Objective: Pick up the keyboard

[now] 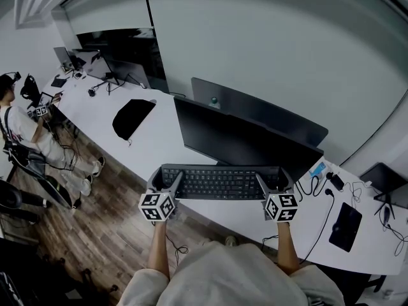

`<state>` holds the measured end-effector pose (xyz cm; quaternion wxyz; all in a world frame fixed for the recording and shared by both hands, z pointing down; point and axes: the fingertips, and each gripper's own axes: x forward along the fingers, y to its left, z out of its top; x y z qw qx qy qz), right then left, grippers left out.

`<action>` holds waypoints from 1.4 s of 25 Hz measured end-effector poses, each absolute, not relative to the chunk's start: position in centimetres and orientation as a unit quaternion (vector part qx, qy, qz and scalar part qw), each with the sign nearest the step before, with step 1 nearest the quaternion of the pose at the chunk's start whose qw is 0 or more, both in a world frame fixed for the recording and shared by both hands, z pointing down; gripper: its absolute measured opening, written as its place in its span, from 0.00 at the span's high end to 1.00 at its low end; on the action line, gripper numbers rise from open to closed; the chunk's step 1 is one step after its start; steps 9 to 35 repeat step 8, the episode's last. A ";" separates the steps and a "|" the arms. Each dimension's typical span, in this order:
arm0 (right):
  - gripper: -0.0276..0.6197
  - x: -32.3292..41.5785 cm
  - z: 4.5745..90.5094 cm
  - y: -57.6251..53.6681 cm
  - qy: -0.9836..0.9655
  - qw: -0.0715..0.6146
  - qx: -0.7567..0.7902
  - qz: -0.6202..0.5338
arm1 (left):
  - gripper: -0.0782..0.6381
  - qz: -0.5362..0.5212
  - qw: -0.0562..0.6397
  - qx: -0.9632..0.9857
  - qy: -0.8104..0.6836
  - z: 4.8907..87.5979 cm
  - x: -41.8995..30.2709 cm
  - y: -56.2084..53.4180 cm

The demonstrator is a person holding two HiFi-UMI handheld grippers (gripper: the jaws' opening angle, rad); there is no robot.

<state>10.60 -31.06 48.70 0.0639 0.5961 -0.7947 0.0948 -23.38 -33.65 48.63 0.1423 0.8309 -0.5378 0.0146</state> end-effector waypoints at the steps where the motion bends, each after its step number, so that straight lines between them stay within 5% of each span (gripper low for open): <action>1: 0.39 10.6 48.7 -31.0 -0.795 0.064 0.596 0.095 | 0.44 0.015 0.143 0.831 -0.538 48.7 -23.4 -33.6; 35: 0.39 10.5 49.1 -31.3 -0.796 0.066 0.594 0.095 | 0.44 0.015 0.147 0.830 -0.538 49.2 -23.5 -33.7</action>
